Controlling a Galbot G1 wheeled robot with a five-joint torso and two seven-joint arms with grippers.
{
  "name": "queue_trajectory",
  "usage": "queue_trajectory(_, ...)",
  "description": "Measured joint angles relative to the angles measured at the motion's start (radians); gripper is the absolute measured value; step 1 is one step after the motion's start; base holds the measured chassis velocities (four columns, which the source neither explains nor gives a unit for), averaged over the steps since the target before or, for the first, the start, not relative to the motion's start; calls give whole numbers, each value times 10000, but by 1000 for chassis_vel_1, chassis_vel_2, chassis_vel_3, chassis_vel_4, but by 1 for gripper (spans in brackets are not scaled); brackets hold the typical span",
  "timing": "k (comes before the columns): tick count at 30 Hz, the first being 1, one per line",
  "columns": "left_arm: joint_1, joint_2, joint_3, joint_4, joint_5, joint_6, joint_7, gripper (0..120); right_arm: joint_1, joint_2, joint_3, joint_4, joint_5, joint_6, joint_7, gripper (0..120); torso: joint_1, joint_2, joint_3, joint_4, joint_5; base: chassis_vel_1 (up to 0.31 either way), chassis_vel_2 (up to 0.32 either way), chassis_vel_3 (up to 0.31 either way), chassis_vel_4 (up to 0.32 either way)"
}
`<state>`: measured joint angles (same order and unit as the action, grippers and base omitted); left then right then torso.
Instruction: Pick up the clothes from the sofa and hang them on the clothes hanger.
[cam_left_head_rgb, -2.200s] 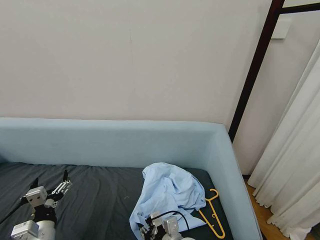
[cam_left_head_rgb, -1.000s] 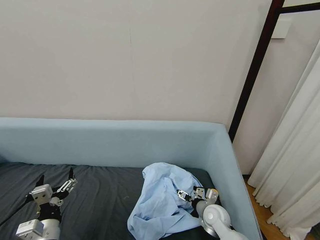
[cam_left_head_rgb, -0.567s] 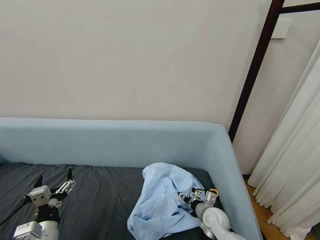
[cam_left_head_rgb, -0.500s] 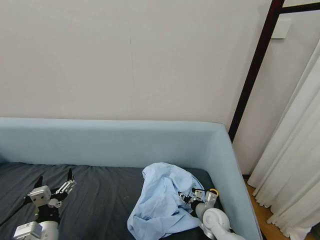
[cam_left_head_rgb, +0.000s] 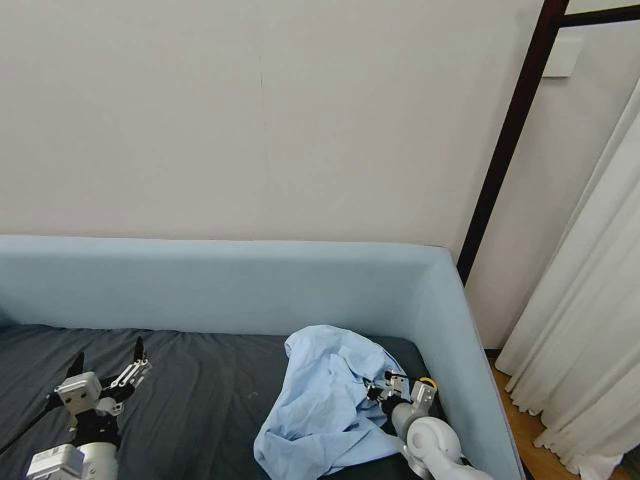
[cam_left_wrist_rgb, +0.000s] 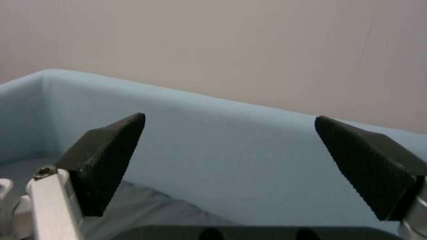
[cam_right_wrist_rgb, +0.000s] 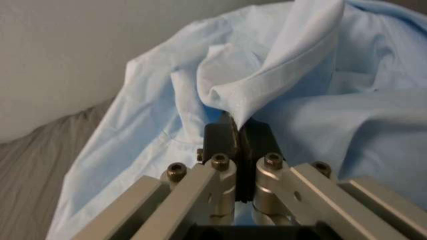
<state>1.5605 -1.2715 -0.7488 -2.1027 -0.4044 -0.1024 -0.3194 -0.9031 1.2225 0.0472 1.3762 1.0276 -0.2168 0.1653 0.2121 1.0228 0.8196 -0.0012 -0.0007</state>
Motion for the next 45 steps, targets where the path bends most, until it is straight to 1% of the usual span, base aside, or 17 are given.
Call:
queue_trajectory(6, -87, 16, 16, 27, -35, -7, -14, 100, -49, -341, 39, 1077, 134, 540, -84, 0, 0, 0, 0, 0, 0, 0, 0, 0, 0)
queue_trajectory(10, -212, 18, 72, 59, -71, -14, -21, 100, 130, -1138, 83, 2779, 572, 968, -363, 0, 0, 0, 0, -1, 1, 0, 0, 0, 0)
queue_trajectory(11, -212, 18, 72, 59, -71, -14, -21, 100, 130, -1138, 83, 2779, 572, 968, -363, 0, 0, 0, 0, -1, 1, 0, 0, 0, 0)
queue_trajectory(14, -338, -2, 162, 104, -80, -19, -26, 100, 567, -1914, 153, 4016, 1065, 1029, -426, 0, 1, 0, 0, -1, 1, 0, 0, 0, 0)
queue_trajectory(15, -338, -2, 162, 104, -80, -19, -26, 100, 567, -1914, 153, 4016, 1065, 1029, -426, 0, 1, 0, 0, -1, 1, 0, 0, 0, 0)
queue_trajectory(17, -401, -15, 212, 122, -81, -20, -26, 100, 850, -2246, 205, 4469, 1303, 1030, -417, 0, 0, 0, -1, 0, 0, 0, 0, 0, 0)
queue_trajectory(19, -511, -30, 292, 156, -83, -20, -32, 100, 1465, -2894, 307, 5192, 1880, 1023, -362, 0, 0, 0, -1, 0, 1, 0, 0, 0, 0)
queue_trajectory(21, -553, -34, 320, 162, -84, -21, -32, 100, 1660, -3090, 334, 5366, 2055, 1024, -353, 0, 0, -1, -1, 1, 1, 0, 0, 0, 0)
queue_trajectory(23, -664, -45, 398, 174, -85, -19, -37, 100, 2320, -3763, 381, 5769, 2623, 1039, -336, 0, 0, 0, 0, 0, 1, 0, 0, 0, 0)
queue_trajectory(26, -756, -54, 463, 175, -98, -5, -52, 100, 3188, -4520, 401, 5910, 3196, 1060, -319, 0, 0, -1, 0, -1, 1, 0, 0, 0, 0)
queue_trajectory(27, -756, -54, 463, 175, -98, -5, -52, 100, 3188, -4520, 401, 5910, 3196, 1060, -319, 0, 0, -1, 0, -1, 1, 0, 0, 0, 0)
queue_trajectory(30, -819, -53, 481, 171, -162, 2, -61, 100, 4404, -5116, 399, 5593, 3777, 1003, -201, 0, 0, 0, 0, 0, 0, 0, 0, 0, 0)
queue_trajectory(31, -819, -53, 481, 171, -162, 2, -61, 100, 4404, -5116, 399, 5593, 3777, 1003, -201, 0, 0, 0, 0, 0, 0, 0, 0, 0, 0)
queue_trajectory(34, -880, -54, 538, 110, -211, 21, -67, 100, 5712, -5488, 311, 4979, 4252, 862, 38, 0, 0, -1, 0, 2, 2, 0, 0, 0, 0)
queue_trajectory(36, -912, -53, 565, 79, -225, 40, -68, 100, 6168, -5622, 247, 4818, 4447, 804, 102, 0, 0, -1, 0, 0, 1, 0, 0, 0, 0)
queue_trajectory(42, -992, -30, 610, 8, -253, 90, -70, 100, 7082, -5856, 23, 4850, 4832, 582, 164, 0, 0, -1, 0, 0, 1, 0, 0, 0, 0)
queue_trajectory(45, -969, -17, 607, -52, -282, 95, -71, 100, 7431, -5898, -170, 5189, 5037, 385, 209, 0, 0, 0, 0, -1, -2, 0, 0, 0, 0)
